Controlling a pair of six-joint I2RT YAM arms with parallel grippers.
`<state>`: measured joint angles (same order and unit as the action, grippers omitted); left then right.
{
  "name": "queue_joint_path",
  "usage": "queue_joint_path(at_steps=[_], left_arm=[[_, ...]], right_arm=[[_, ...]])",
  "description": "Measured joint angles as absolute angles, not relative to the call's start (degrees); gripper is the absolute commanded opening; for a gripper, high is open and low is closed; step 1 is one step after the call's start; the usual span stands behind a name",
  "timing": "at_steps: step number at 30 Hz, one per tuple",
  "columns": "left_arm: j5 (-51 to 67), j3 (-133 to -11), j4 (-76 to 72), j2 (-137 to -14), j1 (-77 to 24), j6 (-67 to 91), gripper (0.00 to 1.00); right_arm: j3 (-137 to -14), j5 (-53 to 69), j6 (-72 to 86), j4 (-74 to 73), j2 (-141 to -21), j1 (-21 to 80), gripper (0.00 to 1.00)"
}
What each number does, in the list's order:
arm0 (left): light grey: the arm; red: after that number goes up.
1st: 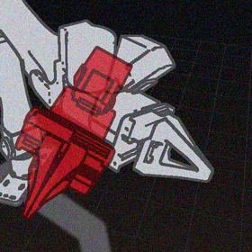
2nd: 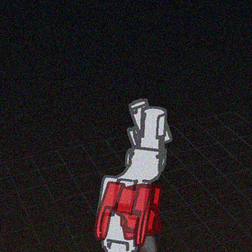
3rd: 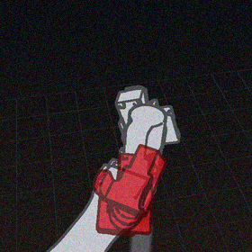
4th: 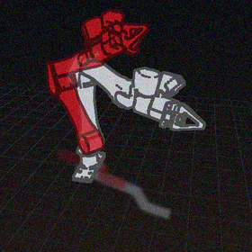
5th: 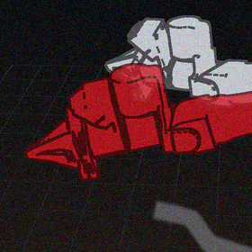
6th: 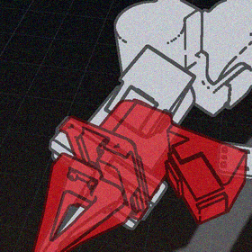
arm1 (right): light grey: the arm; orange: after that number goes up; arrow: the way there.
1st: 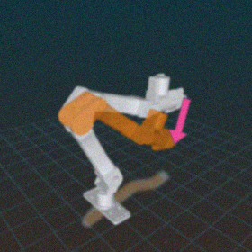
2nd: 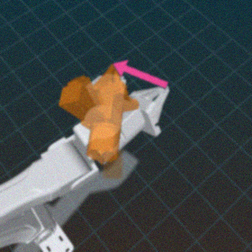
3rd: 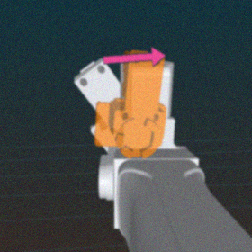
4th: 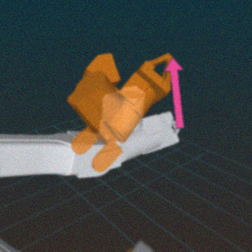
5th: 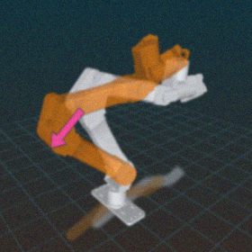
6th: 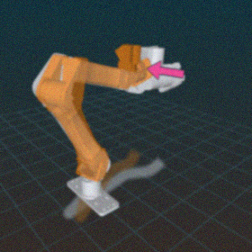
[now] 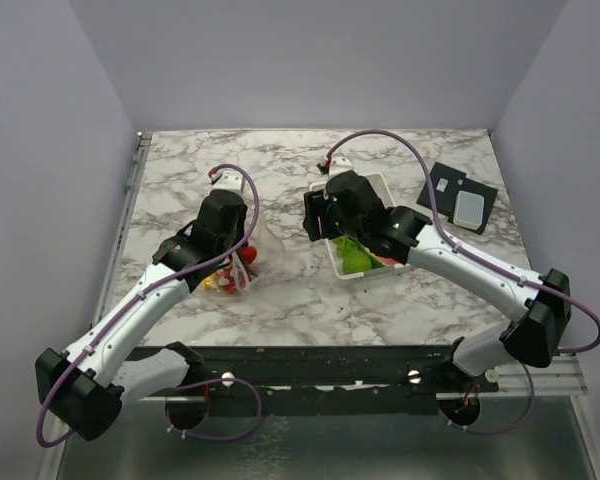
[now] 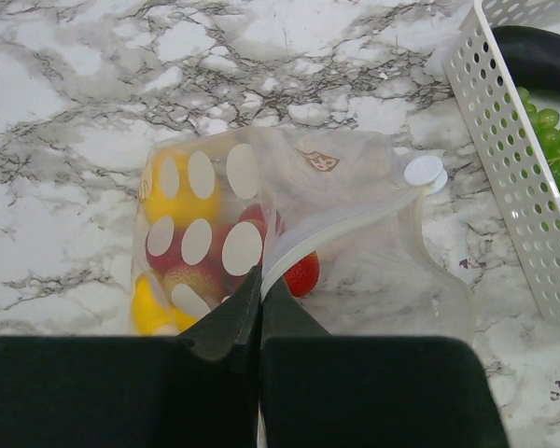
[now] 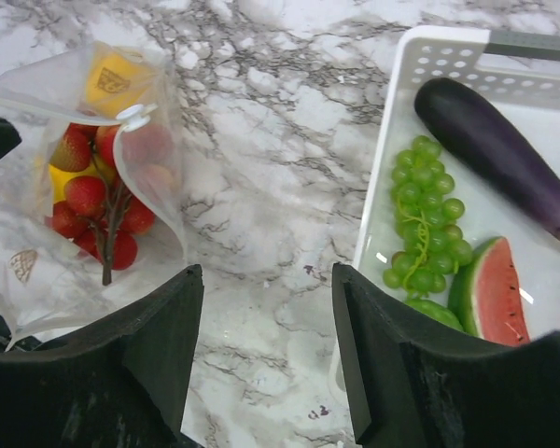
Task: Place the food in the zip-top bag and seal the zipper
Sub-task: Pick up the fake vegetable from the bin.
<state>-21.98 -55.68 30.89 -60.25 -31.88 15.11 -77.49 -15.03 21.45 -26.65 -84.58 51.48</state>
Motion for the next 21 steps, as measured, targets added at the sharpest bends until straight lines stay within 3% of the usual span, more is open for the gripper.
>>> queue_joint_path(at_steps=[21], left_arm=[[-21.4, -54.8, 30.4, -59.0, -31.9, 14.9, 0.00]], right_arm=[[-69.8, -17.3, 20.2, -37.3, -81.7, 41.8, 0.75]])
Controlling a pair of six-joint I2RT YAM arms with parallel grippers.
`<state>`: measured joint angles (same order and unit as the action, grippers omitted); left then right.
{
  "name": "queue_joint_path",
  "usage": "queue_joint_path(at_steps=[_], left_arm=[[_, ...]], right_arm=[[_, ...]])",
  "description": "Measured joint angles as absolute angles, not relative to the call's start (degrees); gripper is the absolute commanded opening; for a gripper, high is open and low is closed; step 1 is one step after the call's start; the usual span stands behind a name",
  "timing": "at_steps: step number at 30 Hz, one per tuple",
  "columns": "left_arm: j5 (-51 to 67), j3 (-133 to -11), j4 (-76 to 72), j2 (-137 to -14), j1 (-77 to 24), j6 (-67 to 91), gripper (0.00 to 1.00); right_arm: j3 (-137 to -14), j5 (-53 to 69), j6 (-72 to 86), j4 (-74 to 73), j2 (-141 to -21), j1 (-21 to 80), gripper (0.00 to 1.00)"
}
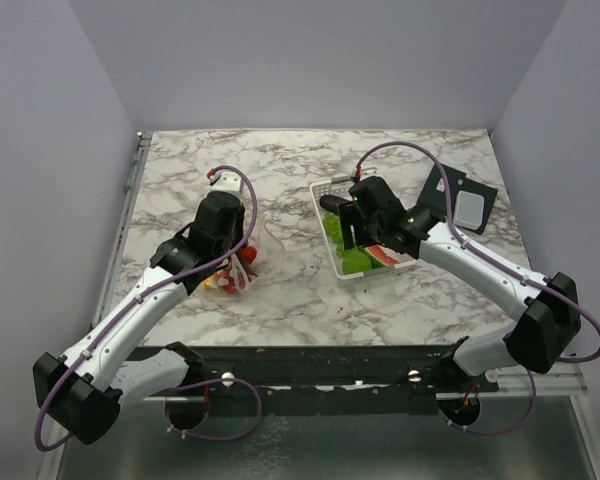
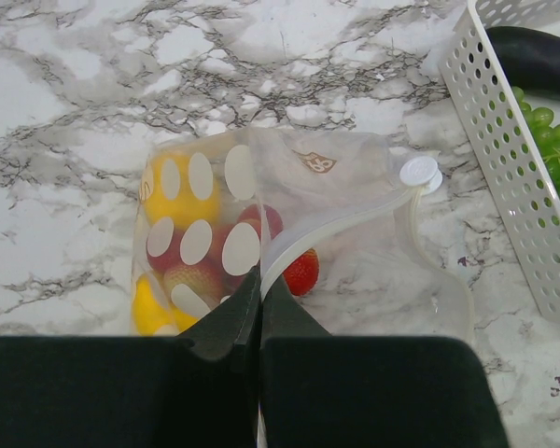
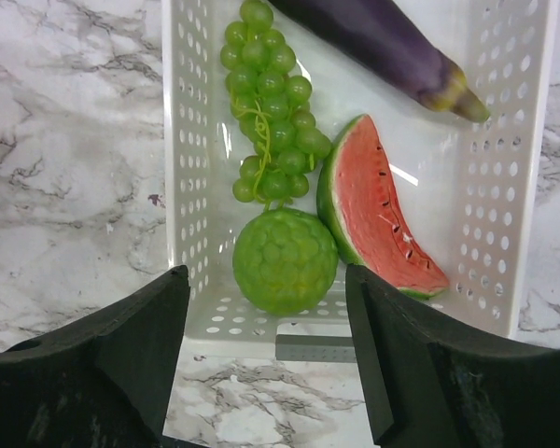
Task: Place the food in the zip-top bag and seal the zipper
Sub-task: Pick up the fake vegetable from the bin.
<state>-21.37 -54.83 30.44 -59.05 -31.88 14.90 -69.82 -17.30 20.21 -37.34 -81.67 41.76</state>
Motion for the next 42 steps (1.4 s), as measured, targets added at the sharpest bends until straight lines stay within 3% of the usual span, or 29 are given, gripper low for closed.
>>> queue_joint_path(at_steps=[7, 36, 42], left_arm=[[-21.0, -54.8, 30.5, -58.8, -31.9, 14.9, 0.00], [-20.3, -54.8, 30.4, -58.8, -31.9, 14.9, 0.00], [-20.3, -54.8, 30.4, -58.8, -31.9, 14.9, 0.00]], right_arm=[[-68.2, -15.2, 20.9, -37.6, -84.0, 41.2, 0.81], [-66.0, -12.1, 20.9, -38.1, -95.0, 39.9, 0.83], [-65.1, -12.1, 20.9, -38.3, -95.6, 39.9, 0.76]])
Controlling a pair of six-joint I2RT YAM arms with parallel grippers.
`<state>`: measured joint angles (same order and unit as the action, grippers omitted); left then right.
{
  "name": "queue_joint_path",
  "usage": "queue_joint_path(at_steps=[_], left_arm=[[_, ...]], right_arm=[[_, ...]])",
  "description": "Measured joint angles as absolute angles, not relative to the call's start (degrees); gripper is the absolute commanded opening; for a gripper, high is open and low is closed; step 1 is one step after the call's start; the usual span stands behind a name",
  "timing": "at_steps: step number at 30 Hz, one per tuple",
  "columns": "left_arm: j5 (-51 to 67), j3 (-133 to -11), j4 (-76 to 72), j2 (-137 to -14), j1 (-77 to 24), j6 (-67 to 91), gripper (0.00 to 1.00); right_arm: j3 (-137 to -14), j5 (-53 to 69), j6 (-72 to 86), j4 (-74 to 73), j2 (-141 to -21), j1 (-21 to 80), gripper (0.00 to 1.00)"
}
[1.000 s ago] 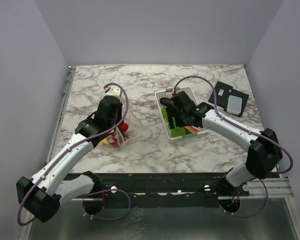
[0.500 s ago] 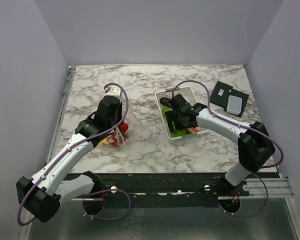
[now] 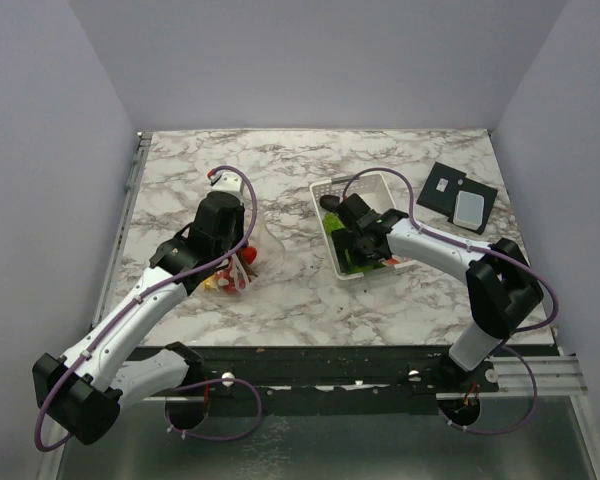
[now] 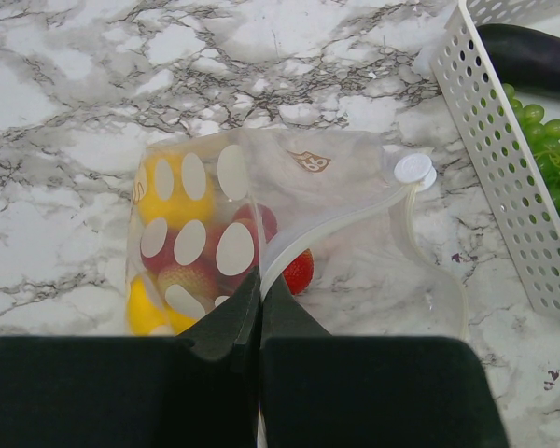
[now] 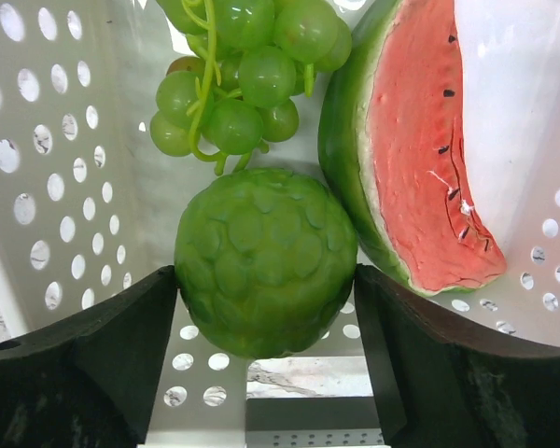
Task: Place the food in the zip-top bag and seal the zipper
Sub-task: Pick up the fake vegetable from the bin, then place the fake vegetable in the zipper food storage bag.
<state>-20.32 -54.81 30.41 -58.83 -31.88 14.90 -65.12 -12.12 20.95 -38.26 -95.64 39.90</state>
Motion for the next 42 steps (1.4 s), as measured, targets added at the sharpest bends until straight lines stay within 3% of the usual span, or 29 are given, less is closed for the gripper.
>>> queue_joint_path(at_steps=[6, 9, 24, 42], left_arm=[[-20.3, -54.8, 30.4, -58.8, -31.9, 14.9, 0.00], [-20.3, -54.8, 30.4, -58.8, -31.9, 14.9, 0.00], [-20.3, -54.8, 30.3, -58.8, -31.9, 14.9, 0.00], [-20.3, -54.8, 30.1, -58.8, -31.9, 14.9, 0.00]], right_arm=[[-64.8, -12.2, 21.0, -38.2, -95.8, 39.9, 0.54], [-64.8, -12.4, 21.1, -38.3, -95.2, 39.9, 0.49], [-70.4, -11.6, 21.1, -39.4, -85.7, 40.1, 0.44], [-73.0, 0.6, 21.3, -28.5, -80.6, 47.8, 0.44]])
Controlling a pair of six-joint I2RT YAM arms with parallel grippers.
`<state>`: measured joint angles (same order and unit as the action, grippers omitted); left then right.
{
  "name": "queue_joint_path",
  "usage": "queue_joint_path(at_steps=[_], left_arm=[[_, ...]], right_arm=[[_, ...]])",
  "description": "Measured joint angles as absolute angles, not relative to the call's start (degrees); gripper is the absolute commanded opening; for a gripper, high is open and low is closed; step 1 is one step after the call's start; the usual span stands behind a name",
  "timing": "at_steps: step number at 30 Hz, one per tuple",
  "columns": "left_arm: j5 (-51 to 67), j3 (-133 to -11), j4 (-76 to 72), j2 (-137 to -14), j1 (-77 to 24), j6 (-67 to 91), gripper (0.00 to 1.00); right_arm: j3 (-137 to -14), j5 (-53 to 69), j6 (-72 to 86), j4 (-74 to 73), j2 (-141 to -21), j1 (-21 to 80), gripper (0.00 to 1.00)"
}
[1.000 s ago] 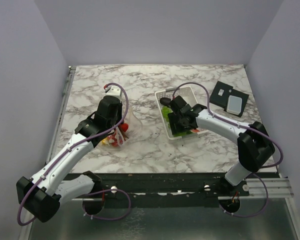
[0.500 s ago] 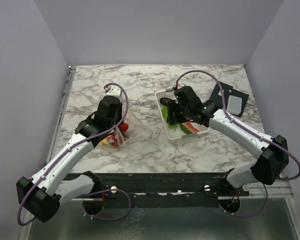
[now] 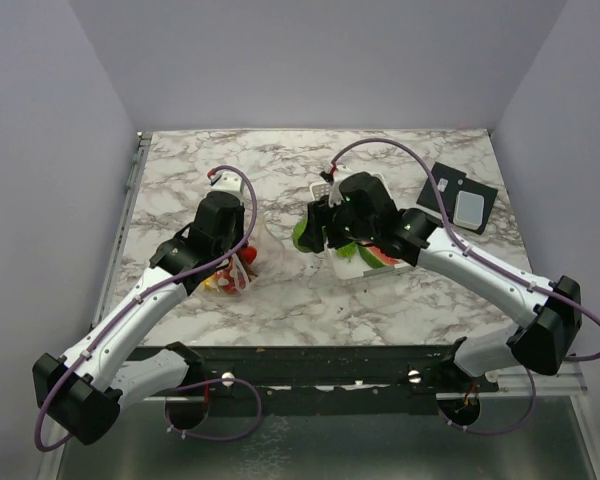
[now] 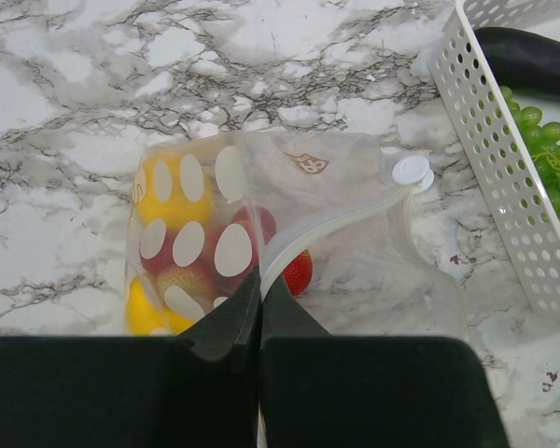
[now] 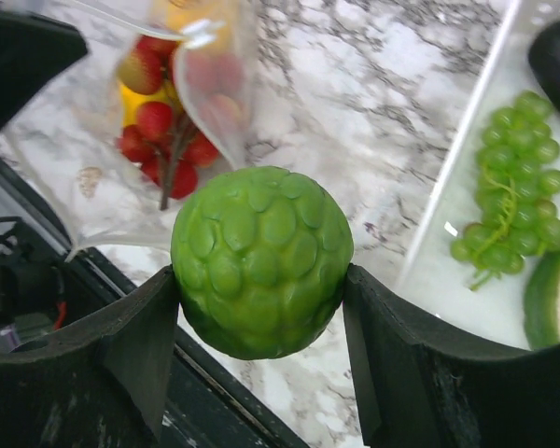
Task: Place the food in the zip-top bag and seal the zipper
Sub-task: Place the fake vegetable in the zipper food storage bag.
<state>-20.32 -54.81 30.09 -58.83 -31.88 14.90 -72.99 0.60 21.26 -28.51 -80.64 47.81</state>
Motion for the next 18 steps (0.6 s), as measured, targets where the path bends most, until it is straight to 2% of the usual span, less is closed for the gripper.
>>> queue_joint_path(at_steps=[18], left_arm=[[-20.3, -54.6, 30.0, -58.8, -31.9, 14.9, 0.00]], right_arm=[[-78.9, 6.1, 27.0, -17.9, -92.3, 54.0, 0.46]])
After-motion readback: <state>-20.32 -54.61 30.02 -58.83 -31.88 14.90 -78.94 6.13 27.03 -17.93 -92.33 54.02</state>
